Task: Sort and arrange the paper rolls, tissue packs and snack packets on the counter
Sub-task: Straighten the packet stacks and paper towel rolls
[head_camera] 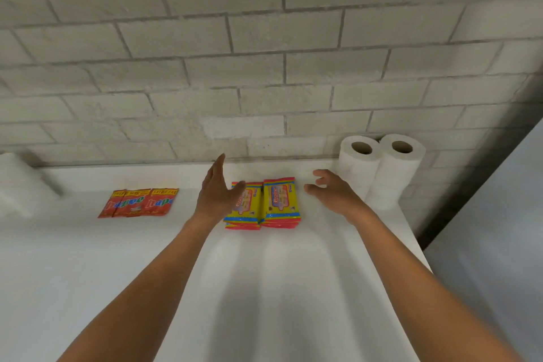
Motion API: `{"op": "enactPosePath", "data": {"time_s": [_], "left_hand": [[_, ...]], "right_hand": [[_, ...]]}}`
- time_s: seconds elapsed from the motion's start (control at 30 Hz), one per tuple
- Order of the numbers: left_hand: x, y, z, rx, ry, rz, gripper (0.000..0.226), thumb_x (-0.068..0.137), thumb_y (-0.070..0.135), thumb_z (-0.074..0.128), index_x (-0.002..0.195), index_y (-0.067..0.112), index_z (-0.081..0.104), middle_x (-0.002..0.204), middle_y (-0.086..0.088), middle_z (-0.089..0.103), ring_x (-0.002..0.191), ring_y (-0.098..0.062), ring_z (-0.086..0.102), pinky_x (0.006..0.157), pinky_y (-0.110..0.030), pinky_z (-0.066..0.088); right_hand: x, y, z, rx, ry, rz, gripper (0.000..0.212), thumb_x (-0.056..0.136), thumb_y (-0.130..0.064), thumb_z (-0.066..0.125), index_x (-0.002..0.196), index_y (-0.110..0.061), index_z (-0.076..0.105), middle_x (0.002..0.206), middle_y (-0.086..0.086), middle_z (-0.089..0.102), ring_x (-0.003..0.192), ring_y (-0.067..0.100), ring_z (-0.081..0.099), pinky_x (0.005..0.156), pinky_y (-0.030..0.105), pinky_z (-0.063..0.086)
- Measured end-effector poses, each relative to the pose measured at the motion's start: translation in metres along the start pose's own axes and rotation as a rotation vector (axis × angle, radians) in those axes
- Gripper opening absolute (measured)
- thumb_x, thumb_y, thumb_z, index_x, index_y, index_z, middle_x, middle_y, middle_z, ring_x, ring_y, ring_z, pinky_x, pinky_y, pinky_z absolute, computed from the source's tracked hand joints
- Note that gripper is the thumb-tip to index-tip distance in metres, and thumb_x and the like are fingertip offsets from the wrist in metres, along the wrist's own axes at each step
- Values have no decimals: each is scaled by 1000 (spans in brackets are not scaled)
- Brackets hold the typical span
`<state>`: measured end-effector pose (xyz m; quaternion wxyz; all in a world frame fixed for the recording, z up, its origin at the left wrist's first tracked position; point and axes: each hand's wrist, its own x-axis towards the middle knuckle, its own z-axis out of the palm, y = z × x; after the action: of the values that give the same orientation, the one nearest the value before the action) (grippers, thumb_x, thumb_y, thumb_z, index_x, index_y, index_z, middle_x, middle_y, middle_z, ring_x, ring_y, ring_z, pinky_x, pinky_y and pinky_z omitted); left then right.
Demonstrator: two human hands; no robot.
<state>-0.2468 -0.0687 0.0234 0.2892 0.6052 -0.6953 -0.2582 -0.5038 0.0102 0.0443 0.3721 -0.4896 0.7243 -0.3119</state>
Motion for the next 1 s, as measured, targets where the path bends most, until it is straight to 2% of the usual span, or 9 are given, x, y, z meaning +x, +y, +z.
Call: {"op": "enactPosePath", "data": {"time_s": [0.23,0.47,0.53,0.63,0.7,0.77,0.9,1.0], "left_hand": [[13,-43,21,40,-125,-189,86,89,41,65,157,22,16,160,-6,26,145,-33,26,113,-48,29],[18,-65,46,127,-226,-274,77,93,43,57,154,14,22,152,-15,36,138,-40,34,110,-46,31],[22,-68,51,127,-255,-287,66,93,43,56,148,14,33,141,-15,45,132,-39,42,107,-45,35],[26,-71,58,101,-285,-283,46,91,45,56,128,18,49,119,-12,55,115,-35,54,97,-44,43],[28,-74,63,114,-288,-271,45,90,47,56,126,20,49,115,-10,57,109,-33,56,94,-44,46],[29,-75,67,135,-277,-258,46,90,46,56,127,20,48,115,-10,57,108,-33,57,94,-44,47],[28,-73,76,134,-259,-241,45,90,39,58,128,20,47,115,-10,56,108,-34,56,92,-43,47],[27,-71,83,118,-256,-227,47,89,39,59,129,20,46,115,-9,56,108,-33,56,92,-44,47]], "right_hand": [[25,7,39,-35,1,95,64,96,-37,56,152,-17,33,151,8,42,134,23,47,106,34,41],[42,15,70,-63,-15,203,63,96,-31,51,152,-12,31,149,12,44,132,27,48,105,37,44],[46,16,78,-46,-18,231,63,96,-30,51,152,-12,30,148,12,46,129,28,50,105,43,46],[48,16,87,-31,-20,258,56,97,-26,49,149,-11,36,136,11,54,117,28,58,97,44,52],[48,16,92,-31,-21,249,46,99,-23,48,142,-11,44,116,7,58,103,26,62,91,44,56],[48,18,94,-34,-17,237,40,99,-22,48,138,-10,48,106,3,56,96,24,61,91,47,56],[48,21,94,-13,-8,238,40,99,-17,48,138,-11,48,107,3,56,103,28,64,92,48,55],[47,24,90,-1,6,241,38,100,-16,47,138,-12,48,108,2,57,96,23,62,91,47,56]]}}
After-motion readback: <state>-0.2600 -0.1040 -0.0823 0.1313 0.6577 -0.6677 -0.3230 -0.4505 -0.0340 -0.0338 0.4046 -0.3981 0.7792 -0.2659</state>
